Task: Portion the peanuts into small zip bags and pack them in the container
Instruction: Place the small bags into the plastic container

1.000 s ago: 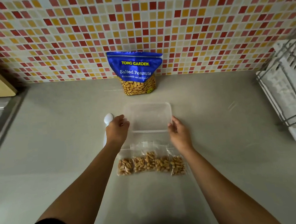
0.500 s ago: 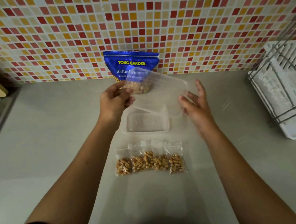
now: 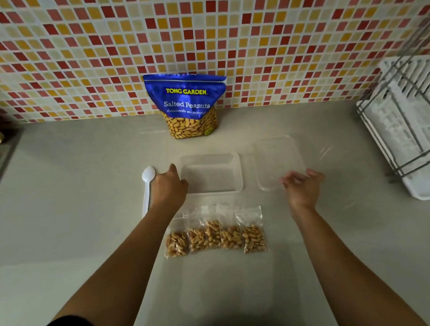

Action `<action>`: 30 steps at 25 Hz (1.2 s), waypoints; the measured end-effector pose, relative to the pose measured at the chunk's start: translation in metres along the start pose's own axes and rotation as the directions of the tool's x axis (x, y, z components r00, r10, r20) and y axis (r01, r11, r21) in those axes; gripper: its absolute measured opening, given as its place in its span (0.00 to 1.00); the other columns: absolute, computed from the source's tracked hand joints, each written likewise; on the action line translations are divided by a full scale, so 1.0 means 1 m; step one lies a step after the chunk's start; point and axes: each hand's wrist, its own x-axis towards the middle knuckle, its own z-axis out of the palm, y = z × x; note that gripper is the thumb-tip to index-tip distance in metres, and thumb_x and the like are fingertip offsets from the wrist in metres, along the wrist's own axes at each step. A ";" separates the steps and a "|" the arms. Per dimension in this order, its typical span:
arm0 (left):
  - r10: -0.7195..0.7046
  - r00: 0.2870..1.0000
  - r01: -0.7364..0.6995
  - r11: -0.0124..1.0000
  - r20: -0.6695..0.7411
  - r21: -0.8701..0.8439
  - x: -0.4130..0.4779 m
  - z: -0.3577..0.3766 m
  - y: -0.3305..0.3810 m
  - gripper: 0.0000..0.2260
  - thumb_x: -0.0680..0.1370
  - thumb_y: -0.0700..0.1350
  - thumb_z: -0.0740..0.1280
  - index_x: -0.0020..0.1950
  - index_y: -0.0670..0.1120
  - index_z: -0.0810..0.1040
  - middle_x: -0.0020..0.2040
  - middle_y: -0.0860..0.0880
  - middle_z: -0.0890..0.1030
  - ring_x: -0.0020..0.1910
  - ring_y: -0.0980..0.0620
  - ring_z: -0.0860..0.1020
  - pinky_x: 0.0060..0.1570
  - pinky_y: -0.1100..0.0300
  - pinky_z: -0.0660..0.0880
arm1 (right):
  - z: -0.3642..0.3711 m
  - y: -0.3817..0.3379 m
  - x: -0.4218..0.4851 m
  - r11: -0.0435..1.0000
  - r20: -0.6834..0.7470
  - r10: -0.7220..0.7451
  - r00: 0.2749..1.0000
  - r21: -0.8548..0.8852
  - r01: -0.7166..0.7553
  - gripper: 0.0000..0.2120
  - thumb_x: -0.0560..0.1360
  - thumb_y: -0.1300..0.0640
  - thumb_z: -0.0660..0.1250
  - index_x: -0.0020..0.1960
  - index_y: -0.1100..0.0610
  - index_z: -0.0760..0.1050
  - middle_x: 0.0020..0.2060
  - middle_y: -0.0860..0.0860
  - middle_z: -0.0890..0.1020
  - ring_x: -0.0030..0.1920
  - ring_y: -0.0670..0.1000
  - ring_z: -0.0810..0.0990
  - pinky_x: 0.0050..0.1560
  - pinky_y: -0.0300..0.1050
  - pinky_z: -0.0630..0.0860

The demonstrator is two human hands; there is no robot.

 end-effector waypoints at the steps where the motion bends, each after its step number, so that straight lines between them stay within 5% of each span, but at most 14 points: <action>1: -0.005 1.000 0.005 1.000 -0.013 -0.002 0.001 0.003 0.000 0.21 0.79 0.43 0.60 0.70 0.38 0.64 0.51 0.35 0.79 0.52 0.37 0.78 0.49 0.50 0.75 | 0.001 0.007 0.001 0.994 -0.027 -0.028 0.999 -0.107 0.025 0.20 0.70 0.73 0.65 0.54 0.56 0.63 0.42 0.60 0.78 0.36 0.51 0.80 0.31 0.31 0.73; 3: -0.033 0.998 0.031 0.998 -0.045 -0.047 0.001 0.006 0.001 0.20 0.78 0.39 0.59 0.71 0.38 0.64 0.50 0.35 0.79 0.51 0.37 0.78 0.47 0.50 0.74 | 0.000 0.015 0.002 0.936 -0.027 -0.085 0.996 -0.346 0.071 0.21 0.71 0.67 0.68 0.60 0.66 0.64 0.50 0.64 0.80 0.49 0.58 0.80 0.44 0.37 0.74; 6: -0.039 0.997 0.034 0.996 -0.063 -0.085 -0.001 0.006 0.002 0.21 0.78 0.35 0.57 0.71 0.39 0.64 0.53 0.34 0.78 0.52 0.37 0.77 0.49 0.51 0.75 | -0.001 0.018 0.000 0.802 -0.016 -0.150 0.988 -0.586 0.112 0.25 0.71 0.59 0.70 0.62 0.69 0.65 0.58 0.66 0.75 0.60 0.65 0.73 0.61 0.51 0.66; 9: -0.016 0.996 0.009 0.996 -0.085 -0.089 -0.005 0.005 0.002 0.19 0.77 0.34 0.57 0.69 0.38 0.66 0.51 0.33 0.78 0.51 0.36 0.77 0.44 0.52 0.72 | -0.003 0.009 -0.010 0.732 0.013 -0.203 0.979 -0.662 0.160 0.23 0.73 0.56 0.68 0.63 0.65 0.67 0.60 0.65 0.72 0.61 0.66 0.70 0.61 0.52 0.64; 11: -0.013 0.996 0.005 0.996 -0.085 -0.094 -0.006 0.005 0.001 0.17 0.77 0.33 0.57 0.66 0.37 0.68 0.49 0.33 0.78 0.49 0.36 0.76 0.41 0.52 0.70 | -0.007 0.012 -0.022 0.668 0.182 -0.201 0.963 -0.693 0.270 0.18 0.73 0.56 0.67 0.60 0.63 0.71 0.57 0.62 0.74 0.57 0.64 0.73 0.59 0.50 0.69; 14: -0.019 0.997 0.012 0.995 -0.072 -0.103 -0.005 0.007 -0.001 0.15 0.76 0.33 0.57 0.63 0.37 0.70 0.47 0.33 0.78 0.49 0.35 0.76 0.40 0.53 0.69 | -0.015 0.028 -0.043 0.577 0.397 0.098 0.912 -0.770 0.273 0.14 0.71 0.50 0.68 0.52 0.58 0.77 0.51 0.57 0.79 0.53 0.58 0.78 0.57 0.47 0.73; 16: -0.011 0.997 0.004 0.995 -0.072 -0.097 -0.004 0.008 -0.004 0.15 0.76 0.33 0.57 0.61 0.37 0.71 0.45 0.34 0.78 0.46 0.36 0.76 0.38 0.53 0.69 | -0.019 0.044 -0.052 0.579 0.436 0.149 0.888 -0.766 0.279 0.11 0.70 0.49 0.70 0.46 0.56 0.80 0.47 0.55 0.81 0.51 0.56 0.79 0.56 0.46 0.74; 20: -0.005 0.998 -0.002 0.995 -0.067 -0.097 -0.004 0.008 -0.005 0.13 0.76 0.33 0.58 0.59 0.36 0.71 0.39 0.40 0.72 0.38 0.44 0.71 0.37 0.56 0.67 | -0.025 0.044 -0.073 0.761 0.435 -0.118 0.892 -0.538 0.363 0.04 0.76 0.57 0.65 0.48 0.58 0.73 0.40 0.53 0.79 0.44 0.56 0.80 0.44 0.40 0.69; 23: 0.000 0.997 -0.006 0.996 -0.071 -0.091 -0.004 0.008 -0.006 0.13 0.76 0.33 0.58 0.60 0.37 0.70 0.39 0.41 0.72 0.38 0.45 0.70 0.37 0.55 0.67 | -0.017 0.017 -0.081 0.857 0.385 -0.253 0.887 -0.337 0.391 0.08 0.78 0.56 0.62 0.53 0.54 0.63 0.34 0.50 0.78 0.35 0.51 0.79 0.37 0.42 0.71; 27: 0.007 0.997 -0.014 0.995 -0.072 -0.104 -0.005 0.009 -0.008 0.15 0.76 0.33 0.58 0.62 0.38 0.70 0.40 0.40 0.74 0.38 0.44 0.72 0.36 0.54 0.69 | 0.028 -0.021 -0.065 0.799 0.444 -0.350 0.825 -0.319 0.510 0.06 0.78 0.58 0.62 0.52 0.59 0.75 0.41 0.51 0.81 0.42 0.51 0.80 0.42 0.39 0.72; 30: 0.015 0.998 -0.021 0.994 -0.056 -0.105 -0.007 0.011 -0.008 0.19 0.76 0.33 0.57 0.67 0.38 0.68 0.47 0.36 0.79 0.45 0.40 0.77 0.41 0.51 0.75 | 0.065 -0.030 -0.050 0.726 0.579 -0.279 0.766 -0.395 0.563 0.10 0.76 0.57 0.65 0.53 0.61 0.79 0.49 0.55 0.83 0.51 0.53 0.80 0.51 0.39 0.71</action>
